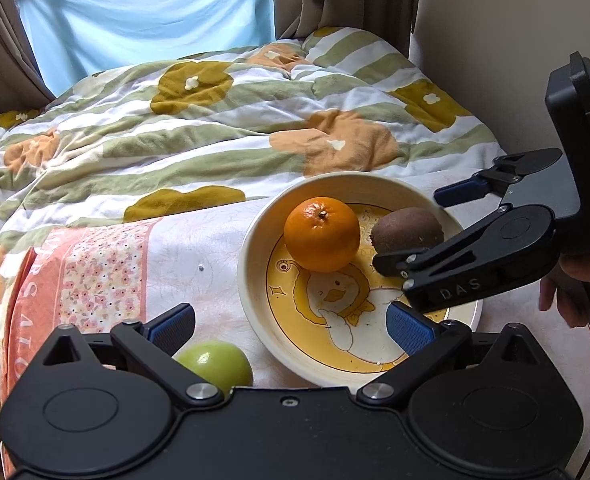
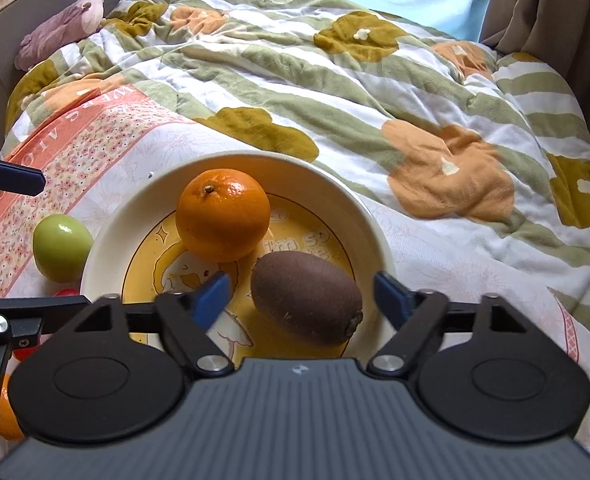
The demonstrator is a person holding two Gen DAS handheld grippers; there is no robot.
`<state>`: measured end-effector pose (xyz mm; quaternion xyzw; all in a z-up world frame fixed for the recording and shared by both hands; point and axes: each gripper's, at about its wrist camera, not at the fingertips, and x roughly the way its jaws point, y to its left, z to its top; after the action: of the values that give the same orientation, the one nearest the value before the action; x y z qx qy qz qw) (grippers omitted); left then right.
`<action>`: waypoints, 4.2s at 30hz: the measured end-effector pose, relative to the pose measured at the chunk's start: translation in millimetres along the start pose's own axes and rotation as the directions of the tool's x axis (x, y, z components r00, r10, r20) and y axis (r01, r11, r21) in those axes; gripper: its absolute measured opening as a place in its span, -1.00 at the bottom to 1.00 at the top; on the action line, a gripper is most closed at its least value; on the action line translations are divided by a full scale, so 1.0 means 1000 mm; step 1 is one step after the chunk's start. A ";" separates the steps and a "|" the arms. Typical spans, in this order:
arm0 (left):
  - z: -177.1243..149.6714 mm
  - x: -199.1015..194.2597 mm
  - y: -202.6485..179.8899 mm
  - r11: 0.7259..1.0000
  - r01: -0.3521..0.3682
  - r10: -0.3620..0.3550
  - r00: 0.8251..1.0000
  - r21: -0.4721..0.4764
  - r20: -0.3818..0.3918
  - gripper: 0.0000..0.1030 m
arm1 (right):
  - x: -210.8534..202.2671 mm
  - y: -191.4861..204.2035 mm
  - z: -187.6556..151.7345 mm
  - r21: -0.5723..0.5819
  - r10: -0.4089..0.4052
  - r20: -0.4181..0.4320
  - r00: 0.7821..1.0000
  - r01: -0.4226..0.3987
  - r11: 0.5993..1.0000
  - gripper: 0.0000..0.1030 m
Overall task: Organize fruits
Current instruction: 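Lower the kiwi into the bowl beside the orange and open the right tool, then grasp a second orange with the left tool while the right tool grasps a green apple, then carry the orange to the bowl and release it with the left tool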
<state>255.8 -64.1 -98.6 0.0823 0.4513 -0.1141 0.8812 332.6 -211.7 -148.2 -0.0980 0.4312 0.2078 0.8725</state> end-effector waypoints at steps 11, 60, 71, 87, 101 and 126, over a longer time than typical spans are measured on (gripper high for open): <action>-0.002 -0.017 -0.002 1.000 -0.028 0.028 0.999 0.003 0.020 1.00 | -0.029 -0.004 -0.001 0.029 -0.035 0.073 0.997 0.033 0.999 1.00; -0.132 -0.111 0.034 0.978 0.169 -0.183 0.976 0.118 0.119 0.93 | -0.163 0.158 -0.094 0.318 -0.229 0.076 0.970 0.194 0.928 1.00; -0.165 -0.060 0.001 0.995 0.099 -0.100 0.994 0.031 0.036 0.65 | -0.106 0.149 -0.095 0.208 -0.079 0.048 0.996 0.068 0.976 1.00; -0.166 -0.033 -0.024 0.996 -0.037 0.037 0.999 -0.087 0.001 0.28 | -0.064 0.130 -0.089 0.096 0.034 -0.005 0.999 -0.033 0.995 1.00; -0.164 -0.032 -0.028 0.988 -0.077 0.078 0.997 -0.132 -0.002 0.26 | -0.045 0.131 -0.084 0.044 0.079 -0.046 0.996 -0.077 0.996 0.81; -0.168 -0.055 -0.019 0.977 -0.132 0.137 0.991 -0.170 0.014 0.26 | -0.050 0.129 -0.086 0.087 0.120 -0.033 0.992 -0.117 0.989 0.33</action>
<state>89.0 -34.1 -151.5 0.0364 0.4413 -0.0169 0.8965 187.2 -140.1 -159.9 -0.0388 0.4614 0.2389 0.8536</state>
